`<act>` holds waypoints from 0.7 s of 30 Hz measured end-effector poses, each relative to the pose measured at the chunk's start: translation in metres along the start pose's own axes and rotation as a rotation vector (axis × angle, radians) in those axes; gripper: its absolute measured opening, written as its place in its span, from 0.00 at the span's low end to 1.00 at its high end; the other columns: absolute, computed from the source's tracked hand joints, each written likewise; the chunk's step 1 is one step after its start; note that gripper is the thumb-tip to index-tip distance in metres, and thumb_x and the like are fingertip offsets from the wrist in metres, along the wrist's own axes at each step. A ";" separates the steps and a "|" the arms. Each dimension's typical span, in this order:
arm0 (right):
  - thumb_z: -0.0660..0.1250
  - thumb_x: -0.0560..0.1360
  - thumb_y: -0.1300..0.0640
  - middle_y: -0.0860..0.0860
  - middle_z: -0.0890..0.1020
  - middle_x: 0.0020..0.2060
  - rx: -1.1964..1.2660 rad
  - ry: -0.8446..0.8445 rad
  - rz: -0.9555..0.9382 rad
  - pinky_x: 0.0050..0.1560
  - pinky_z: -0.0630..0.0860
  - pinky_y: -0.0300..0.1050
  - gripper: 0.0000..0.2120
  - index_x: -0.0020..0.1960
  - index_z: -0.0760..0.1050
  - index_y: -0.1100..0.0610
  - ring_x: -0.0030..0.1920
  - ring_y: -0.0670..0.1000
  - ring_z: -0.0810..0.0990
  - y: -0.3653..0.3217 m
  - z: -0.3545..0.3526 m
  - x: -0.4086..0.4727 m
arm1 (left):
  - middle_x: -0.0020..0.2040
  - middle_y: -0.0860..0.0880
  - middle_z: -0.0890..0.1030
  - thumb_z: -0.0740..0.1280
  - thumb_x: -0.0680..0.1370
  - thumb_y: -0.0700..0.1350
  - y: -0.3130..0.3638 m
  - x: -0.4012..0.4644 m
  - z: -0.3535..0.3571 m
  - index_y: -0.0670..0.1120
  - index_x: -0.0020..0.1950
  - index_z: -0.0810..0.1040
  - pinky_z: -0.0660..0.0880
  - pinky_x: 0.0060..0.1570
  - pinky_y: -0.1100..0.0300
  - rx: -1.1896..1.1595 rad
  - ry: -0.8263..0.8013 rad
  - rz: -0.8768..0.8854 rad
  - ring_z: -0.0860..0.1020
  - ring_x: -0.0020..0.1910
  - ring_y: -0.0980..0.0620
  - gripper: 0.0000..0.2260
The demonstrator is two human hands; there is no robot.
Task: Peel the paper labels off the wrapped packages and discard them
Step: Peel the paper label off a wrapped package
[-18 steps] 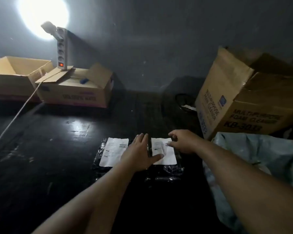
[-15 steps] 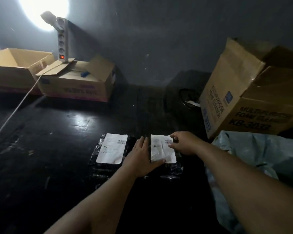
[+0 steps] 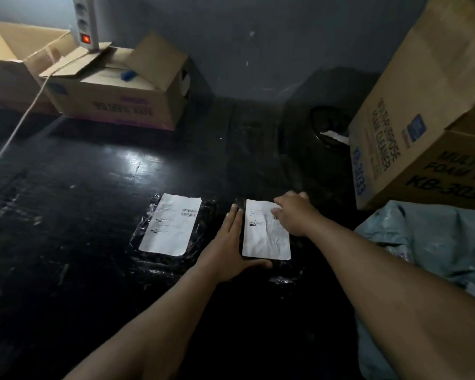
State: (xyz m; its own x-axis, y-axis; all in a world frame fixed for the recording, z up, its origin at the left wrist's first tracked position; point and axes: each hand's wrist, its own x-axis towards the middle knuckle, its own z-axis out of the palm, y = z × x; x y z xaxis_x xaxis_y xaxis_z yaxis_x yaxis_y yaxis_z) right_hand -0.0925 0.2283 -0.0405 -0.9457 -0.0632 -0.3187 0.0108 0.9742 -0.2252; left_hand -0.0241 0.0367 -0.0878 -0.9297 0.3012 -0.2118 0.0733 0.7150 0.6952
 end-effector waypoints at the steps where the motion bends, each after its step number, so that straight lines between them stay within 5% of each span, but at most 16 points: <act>1: 0.57 0.81 0.46 0.55 0.68 0.69 -0.007 -0.024 0.022 0.67 0.64 0.49 0.21 0.70 0.71 0.55 0.68 0.59 0.63 0.001 0.000 0.005 | 0.79 0.62 0.31 0.74 0.62 0.73 -0.003 0.003 0.002 0.51 0.81 0.35 0.56 0.76 0.54 -0.011 -0.018 0.004 0.42 0.80 0.59 0.64; 5: 0.65 0.77 0.44 0.55 0.75 0.63 0.056 -0.093 0.035 0.66 0.69 0.47 0.19 0.64 0.78 0.53 0.65 0.59 0.72 0.007 -0.007 0.021 | 0.78 0.61 0.29 0.77 0.62 0.70 -0.011 0.008 0.009 0.49 0.81 0.34 0.54 0.72 0.63 -0.071 -0.024 0.018 0.41 0.76 0.66 0.66; 7: 0.69 0.75 0.47 0.52 0.84 0.50 0.199 -0.079 0.039 0.55 0.76 0.45 0.11 0.52 0.84 0.53 0.53 0.52 0.80 0.011 -0.008 0.026 | 0.78 0.61 0.29 0.79 0.63 0.66 -0.013 0.008 0.011 0.49 0.82 0.34 0.52 0.70 0.65 -0.096 -0.027 0.019 0.40 0.75 0.68 0.65; 10: 0.72 0.74 0.51 0.47 0.84 0.40 0.305 -0.030 0.050 0.45 0.76 0.42 0.04 0.42 0.82 0.51 0.43 0.46 0.81 0.012 -0.009 0.025 | 0.79 0.62 0.30 0.80 0.62 0.64 -0.013 0.008 0.012 0.50 0.82 0.36 0.51 0.70 0.67 -0.133 -0.016 0.023 0.39 0.76 0.68 0.66; 15: 0.73 0.74 0.56 0.50 0.84 0.39 0.411 0.036 0.089 0.46 0.77 0.43 0.06 0.38 0.80 0.51 0.43 0.48 0.82 0.006 -0.011 0.025 | 0.78 0.63 0.30 0.81 0.62 0.63 -0.016 0.005 0.015 0.50 0.82 0.38 0.49 0.69 0.70 -0.157 -0.009 0.015 0.38 0.74 0.71 0.66; 21: 0.70 0.75 0.55 0.49 0.83 0.44 0.488 0.062 0.013 0.49 0.77 0.45 0.02 0.44 0.81 0.51 0.47 0.48 0.81 0.010 -0.011 0.016 | 0.79 0.64 0.32 0.82 0.62 0.62 -0.014 0.002 0.013 0.50 0.82 0.38 0.49 0.68 0.70 -0.187 -0.003 0.011 0.40 0.73 0.72 0.65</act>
State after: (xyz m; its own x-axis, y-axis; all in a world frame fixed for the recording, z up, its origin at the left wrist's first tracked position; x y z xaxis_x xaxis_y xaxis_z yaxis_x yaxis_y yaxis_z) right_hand -0.1110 0.2394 -0.0379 -0.9619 -0.0247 -0.2723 0.1593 0.7587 -0.6316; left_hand -0.0220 0.0356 -0.1070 -0.9283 0.3105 -0.2046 0.0152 0.5815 0.8134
